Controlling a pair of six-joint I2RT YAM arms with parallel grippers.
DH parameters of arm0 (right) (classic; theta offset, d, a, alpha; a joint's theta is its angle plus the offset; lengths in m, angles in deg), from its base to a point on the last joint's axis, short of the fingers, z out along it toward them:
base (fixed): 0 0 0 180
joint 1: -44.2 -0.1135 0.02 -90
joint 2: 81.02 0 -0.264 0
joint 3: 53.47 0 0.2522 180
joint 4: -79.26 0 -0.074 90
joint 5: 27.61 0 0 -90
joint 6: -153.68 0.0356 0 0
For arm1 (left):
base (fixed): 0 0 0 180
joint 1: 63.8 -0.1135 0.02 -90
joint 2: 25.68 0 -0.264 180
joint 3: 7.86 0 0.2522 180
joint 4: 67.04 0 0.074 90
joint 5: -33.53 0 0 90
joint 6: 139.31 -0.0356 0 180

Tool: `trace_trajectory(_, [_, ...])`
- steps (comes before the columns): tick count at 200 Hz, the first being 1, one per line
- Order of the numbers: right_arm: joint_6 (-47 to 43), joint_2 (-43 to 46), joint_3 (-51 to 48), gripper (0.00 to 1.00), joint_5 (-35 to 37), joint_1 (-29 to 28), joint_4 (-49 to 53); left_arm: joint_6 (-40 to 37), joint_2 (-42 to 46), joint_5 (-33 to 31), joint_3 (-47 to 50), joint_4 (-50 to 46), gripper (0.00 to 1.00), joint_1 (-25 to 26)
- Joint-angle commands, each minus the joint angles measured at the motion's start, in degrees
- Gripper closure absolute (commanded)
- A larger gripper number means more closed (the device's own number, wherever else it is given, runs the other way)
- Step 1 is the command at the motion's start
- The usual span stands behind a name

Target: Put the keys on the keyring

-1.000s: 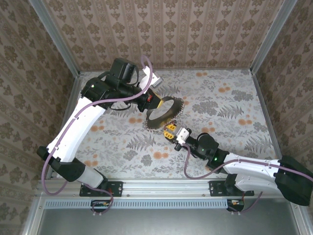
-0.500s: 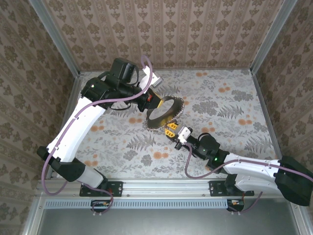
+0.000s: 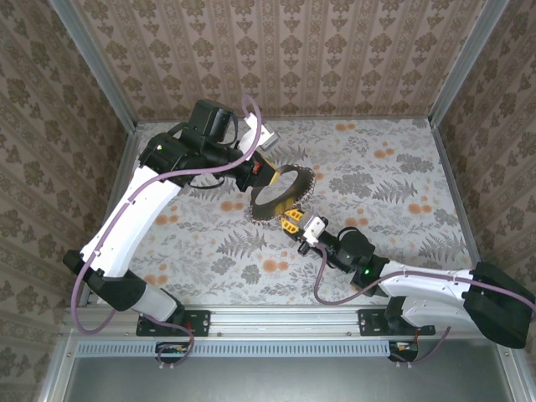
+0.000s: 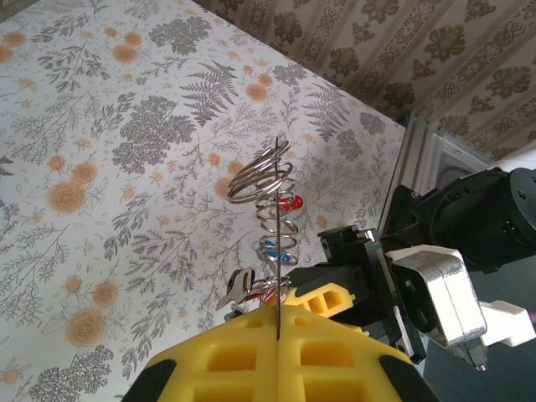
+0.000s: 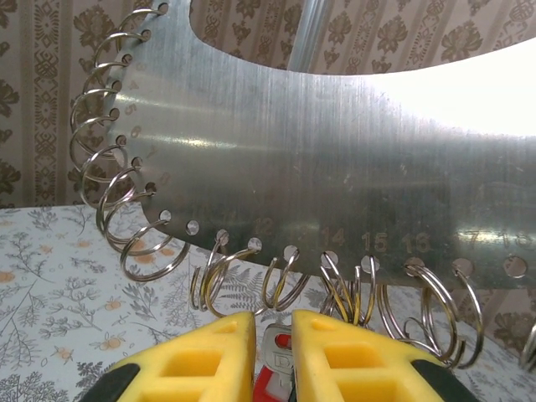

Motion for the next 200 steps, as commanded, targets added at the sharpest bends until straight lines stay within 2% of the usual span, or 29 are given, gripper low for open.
trace_trajectory(1, [-0.52, -0.26, 1.56, 0.79, 1.92, 0.34, -3.78, 0.35, 1.56, 1.86, 0.12, 2.4, 1.0, 0.28])
trace_trajectory(102, [-0.59, -0.56, 2.53, 0.77, 1.66, 0.32, -4.61, 0.43, 1.47, 1.34, 0.38, 2.6, 1.0, 0.3])
trace_trajectory(139, [-0.58, -1.13, 2.75, 0.83, 2.05, 0.22, -4.51, 0.52, 1.51, 1.34, 0.16, 2.71, 1.0, 0.29])
trace_trajectory(200, [-1.18, -2.0, 2.44, 0.85, 3.68, 0.04, -3.62, 0.49, 1.45, 1.16, 0.19, 2.58, 1.0, 0.31])
